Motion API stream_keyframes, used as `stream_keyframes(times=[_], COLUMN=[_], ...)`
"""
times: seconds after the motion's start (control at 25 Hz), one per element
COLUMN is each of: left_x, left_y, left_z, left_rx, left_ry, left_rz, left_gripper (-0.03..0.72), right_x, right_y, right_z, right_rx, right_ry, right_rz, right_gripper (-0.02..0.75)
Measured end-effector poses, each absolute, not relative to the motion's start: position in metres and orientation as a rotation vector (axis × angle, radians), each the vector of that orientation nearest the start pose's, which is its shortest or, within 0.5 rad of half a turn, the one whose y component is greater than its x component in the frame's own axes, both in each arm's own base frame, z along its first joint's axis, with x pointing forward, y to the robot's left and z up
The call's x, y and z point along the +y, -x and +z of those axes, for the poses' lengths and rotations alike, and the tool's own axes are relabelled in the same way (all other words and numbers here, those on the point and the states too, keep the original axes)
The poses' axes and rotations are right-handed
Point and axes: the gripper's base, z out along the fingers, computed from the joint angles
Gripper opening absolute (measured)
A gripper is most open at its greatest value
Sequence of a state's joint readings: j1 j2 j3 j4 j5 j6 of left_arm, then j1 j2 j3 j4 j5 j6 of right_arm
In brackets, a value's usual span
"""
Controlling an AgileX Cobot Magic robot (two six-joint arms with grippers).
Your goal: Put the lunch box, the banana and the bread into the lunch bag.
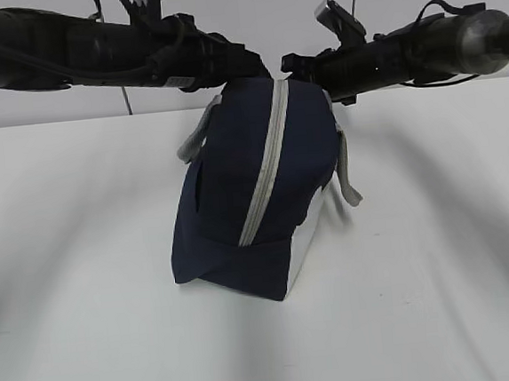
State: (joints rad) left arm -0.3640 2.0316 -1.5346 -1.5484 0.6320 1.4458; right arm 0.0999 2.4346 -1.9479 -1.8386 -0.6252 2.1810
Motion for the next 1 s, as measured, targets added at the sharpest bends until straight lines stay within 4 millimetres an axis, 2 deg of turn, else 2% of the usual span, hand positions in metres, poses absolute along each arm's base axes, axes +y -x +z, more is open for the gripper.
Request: stream_keyframes(times=[0.36, 0.48, 0.6, 0.72, 0.8, 0.88, 1.0], left_x=[-0.216, -0.217, -0.217, -0.218, -0.218, -0.215, -0.208], left_y=[-0.416, -0.415, -0.414, -0.414, -0.414, -0.415, -0.416], left_z=[0.249, 0.249, 0.250, 0.250, 0.250, 0.250, 0.252], left_rx=[1.909, 1.906, 1.903, 1.904, 1.914, 1.933, 1.960], left_ry=[-0.683, -0.689, -0.688, -0.684, -0.665, -0.641, -0.633], left_rz=[-0.929, -0.941, -0.953, -0.961, -0.973, -0.977, -0.955], left_gripper=[0.024, 0.041, 0.145, 0.309, 0.383, 0.415, 0.429], right_x=[0.103, 0.105, 0.107, 0.110, 0.111, 0.112, 0.113], right_y=[-0.534, -0.536, -0.539, -0.541, -0.540, -0.538, -0.534], right_z=[0.161, 0.168, 0.177, 0.193, 0.197, 0.201, 0.211], right_rx=[2.158, 2.141, 2.114, 2.080, 2.074, 2.072, 2.064], right_ry=[0.170, 0.214, 0.261, 0.295, 0.311, 0.332, 0.364], right_rz=[0.891, 0.906, 0.925, 0.955, 0.971, 0.991, 1.006], right_gripper=[-0.015, 0.017, 0.136, 0.344, 0.472, 0.525, 0.551])
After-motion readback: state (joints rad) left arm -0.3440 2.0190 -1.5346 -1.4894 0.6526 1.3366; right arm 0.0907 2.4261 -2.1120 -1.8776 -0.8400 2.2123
